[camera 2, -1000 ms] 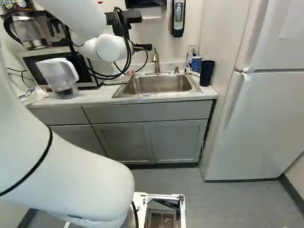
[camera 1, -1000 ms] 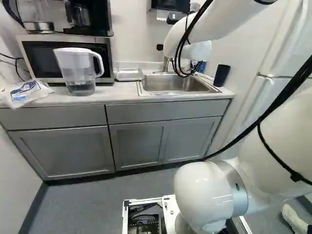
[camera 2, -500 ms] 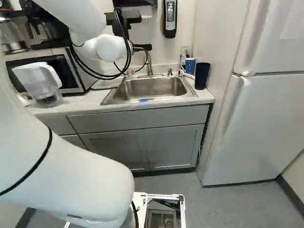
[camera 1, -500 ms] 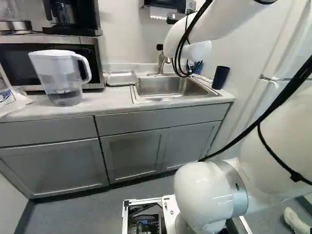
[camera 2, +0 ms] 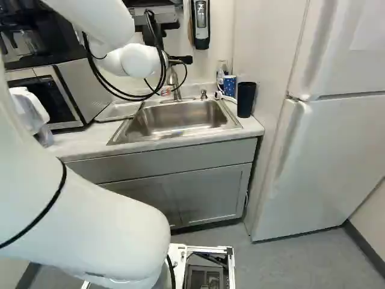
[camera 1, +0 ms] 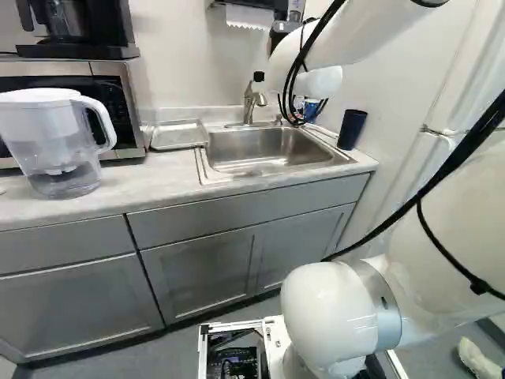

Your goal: Rinse the cup and place it in the tray

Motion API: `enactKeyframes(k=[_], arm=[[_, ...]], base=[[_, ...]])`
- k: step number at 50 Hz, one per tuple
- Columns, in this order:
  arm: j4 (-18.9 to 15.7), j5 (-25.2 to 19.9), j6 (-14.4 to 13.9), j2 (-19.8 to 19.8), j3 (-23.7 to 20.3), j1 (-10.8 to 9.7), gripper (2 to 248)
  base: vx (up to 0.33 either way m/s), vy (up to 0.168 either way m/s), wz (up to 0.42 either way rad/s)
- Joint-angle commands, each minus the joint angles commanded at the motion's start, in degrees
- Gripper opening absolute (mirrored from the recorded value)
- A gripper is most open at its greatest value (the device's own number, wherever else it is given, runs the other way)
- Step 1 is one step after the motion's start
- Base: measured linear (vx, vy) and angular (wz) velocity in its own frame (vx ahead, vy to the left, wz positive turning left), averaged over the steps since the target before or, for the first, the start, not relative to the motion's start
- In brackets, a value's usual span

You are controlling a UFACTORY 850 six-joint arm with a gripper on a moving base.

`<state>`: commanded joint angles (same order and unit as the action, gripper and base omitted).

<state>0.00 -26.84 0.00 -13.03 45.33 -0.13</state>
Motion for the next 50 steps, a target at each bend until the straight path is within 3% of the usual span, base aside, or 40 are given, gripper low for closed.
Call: enactKeyframes(k=[15,50], arm=[[0.0,0.0,0.0,0.0,0.0,0.0,247],[0.0,0.0,0.0,0.9,0.8,-0.1,247]], base=[[0.116,0.018,-0.02],[0.001,0.0,0.0]])
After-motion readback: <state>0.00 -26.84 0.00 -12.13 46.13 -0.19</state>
